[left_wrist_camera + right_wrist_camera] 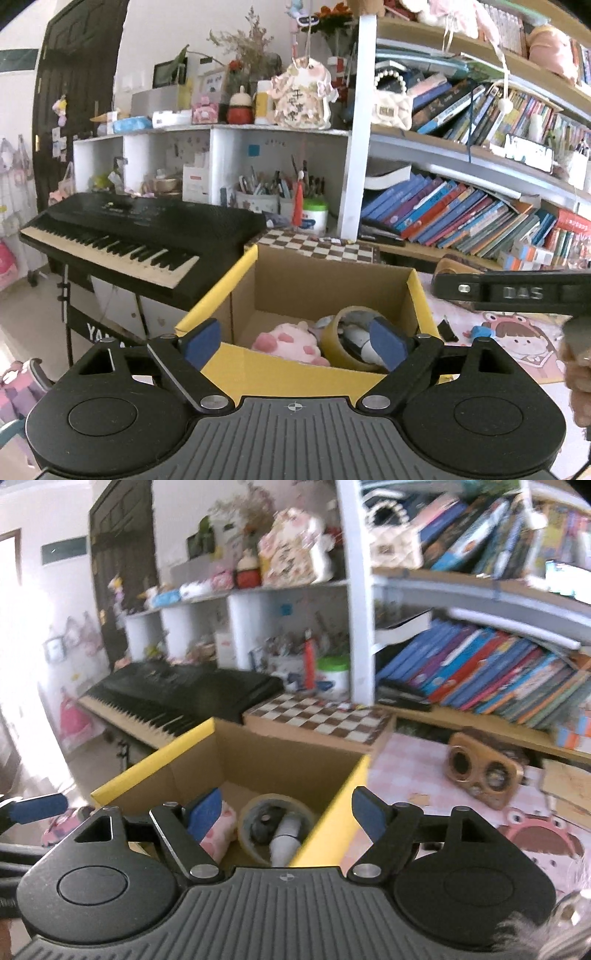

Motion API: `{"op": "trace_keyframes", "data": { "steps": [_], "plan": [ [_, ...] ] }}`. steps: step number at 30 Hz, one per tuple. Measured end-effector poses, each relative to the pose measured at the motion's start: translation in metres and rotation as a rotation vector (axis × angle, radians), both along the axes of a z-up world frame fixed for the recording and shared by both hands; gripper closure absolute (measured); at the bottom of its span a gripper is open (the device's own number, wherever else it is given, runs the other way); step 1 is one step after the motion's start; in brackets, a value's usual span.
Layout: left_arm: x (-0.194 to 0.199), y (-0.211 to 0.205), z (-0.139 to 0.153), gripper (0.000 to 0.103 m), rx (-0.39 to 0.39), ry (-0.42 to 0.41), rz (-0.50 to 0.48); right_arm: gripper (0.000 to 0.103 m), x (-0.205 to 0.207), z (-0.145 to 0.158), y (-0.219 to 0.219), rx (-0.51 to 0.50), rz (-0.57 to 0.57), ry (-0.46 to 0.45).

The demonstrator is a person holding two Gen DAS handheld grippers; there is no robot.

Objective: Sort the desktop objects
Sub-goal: 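Open both grippers and raise them out of the yellow box, then move both open grippers toward the blue object and black binder clip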

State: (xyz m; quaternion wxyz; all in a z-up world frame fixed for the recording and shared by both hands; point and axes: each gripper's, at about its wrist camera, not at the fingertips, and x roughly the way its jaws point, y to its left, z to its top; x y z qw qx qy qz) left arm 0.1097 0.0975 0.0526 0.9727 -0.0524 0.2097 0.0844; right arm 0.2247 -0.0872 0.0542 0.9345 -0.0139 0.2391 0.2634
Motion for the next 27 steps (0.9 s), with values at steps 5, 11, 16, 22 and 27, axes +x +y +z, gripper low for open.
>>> {"op": "trace_keyframes", "data": {
  "steps": [5, 11, 16, 22, 27],
  "plan": [
    [-0.019, 0.007, 0.003, 0.012, -0.013, -0.016, 0.002, 0.026, -0.029, 0.003, -0.021, 0.013, -0.091, -0.035],
    [-0.042, 0.011, 0.001, 0.01, -0.028, -0.02, 0.005, 0.025, -0.068, 0.001, -0.04, 0.016, -0.187, -0.048],
    [-0.062, 0.008, -0.003, 0.009, -0.037, -0.015, 0.009, 0.023, -0.101, -0.006, -0.051, -0.005, -0.25, -0.038],
    [-0.08, 0.002, -0.012, 0.009, -0.046, 0.006, -0.01, 0.022, -0.136, -0.019, -0.058, -0.05, -0.279, -0.02],
    [-0.096, -0.009, -0.017, 0.009, -0.044, 0.021, -0.049, 0.021, -0.161, -0.028, -0.058, -0.079, -0.278, -0.003]
  ]
}}
